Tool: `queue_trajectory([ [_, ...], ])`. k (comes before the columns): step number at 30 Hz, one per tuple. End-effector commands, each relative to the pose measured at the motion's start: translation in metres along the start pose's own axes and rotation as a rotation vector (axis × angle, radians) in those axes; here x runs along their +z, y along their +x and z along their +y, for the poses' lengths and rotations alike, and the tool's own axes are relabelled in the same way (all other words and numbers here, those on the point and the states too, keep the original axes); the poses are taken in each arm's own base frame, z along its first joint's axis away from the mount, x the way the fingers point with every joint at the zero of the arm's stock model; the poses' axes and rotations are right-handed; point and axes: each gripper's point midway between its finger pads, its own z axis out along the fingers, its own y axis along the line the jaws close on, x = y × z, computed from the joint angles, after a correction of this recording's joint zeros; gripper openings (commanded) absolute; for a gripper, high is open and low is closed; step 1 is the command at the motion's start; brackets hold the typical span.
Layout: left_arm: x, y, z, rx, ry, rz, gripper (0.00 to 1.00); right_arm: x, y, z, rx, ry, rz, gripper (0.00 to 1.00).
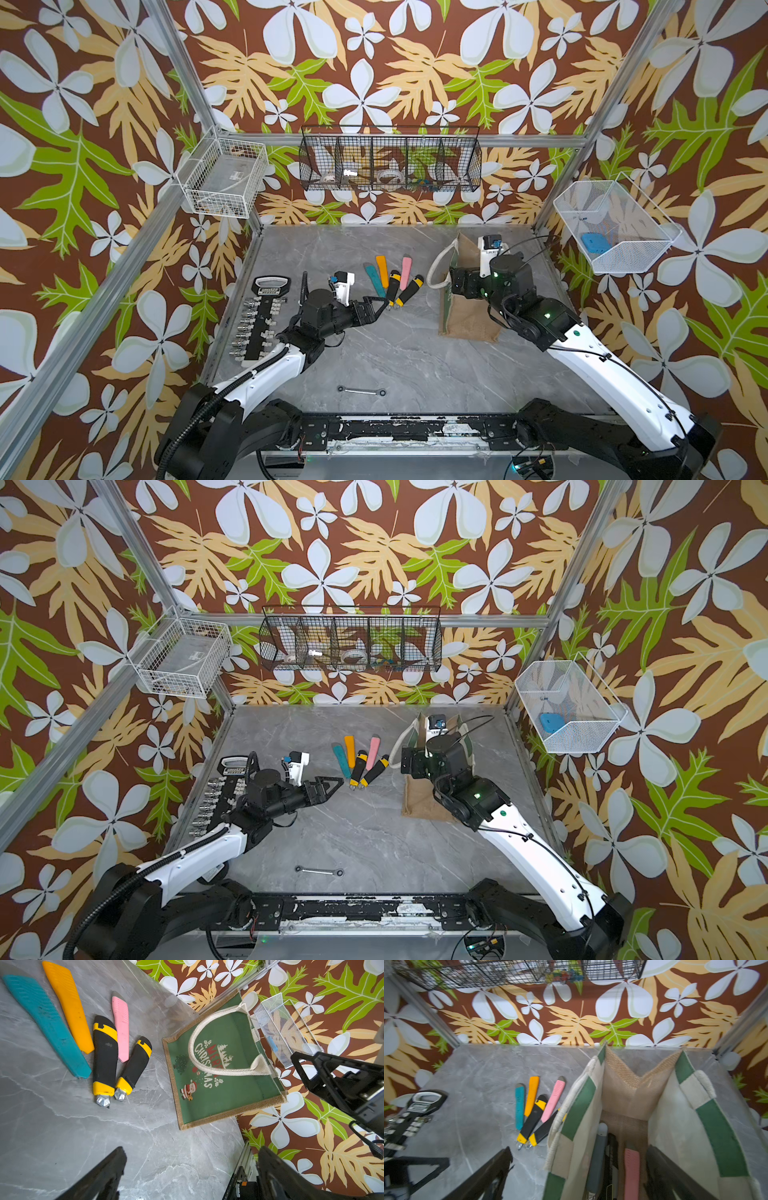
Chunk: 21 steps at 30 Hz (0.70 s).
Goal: Place the art knife into the pouch
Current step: Place the utility knife in the pouch, then pick up the utility knife at the center of the board.
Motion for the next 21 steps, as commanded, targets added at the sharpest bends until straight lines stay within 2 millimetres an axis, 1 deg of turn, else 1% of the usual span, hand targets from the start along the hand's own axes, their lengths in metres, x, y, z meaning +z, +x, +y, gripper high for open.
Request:
queue_trajectory([
  [1,0.005,-0.009,-0.007,0.032,0.027,-0.018,1.00,-0.008,-0.003,0.022,0.021,-0.133,-0.004,0.99],
  [2,0.008,-0.011,-0.006,0.036,0.021,-0.017,0.99,-0.010,-0.002,0.023,0.025,-0.148,-0.005,0.99],
  [5,0.020,-0.014,-0.002,0.044,0.009,0.003,0.92,-0.014,0.001,0.027,0.033,-0.182,-0.002,0.99],
  [7,0.032,-0.017,0.002,0.040,0.000,0.022,0.86,-0.015,0.007,0.029,0.036,-0.198,0.008,0.99],
  [12,0.060,-0.022,0.014,0.022,-0.017,0.061,0.76,-0.021,0.017,0.035,0.043,-0.254,0.025,0.99],
  [16,0.083,-0.023,0.031,0.012,-0.059,0.099,0.71,-0.023,0.028,0.031,0.048,-0.253,0.037,0.99],
  [21,0.108,-0.026,0.046,-0.011,-0.085,0.133,0.66,-0.025,0.045,0.029,0.066,-0.265,0.051,0.98],
])
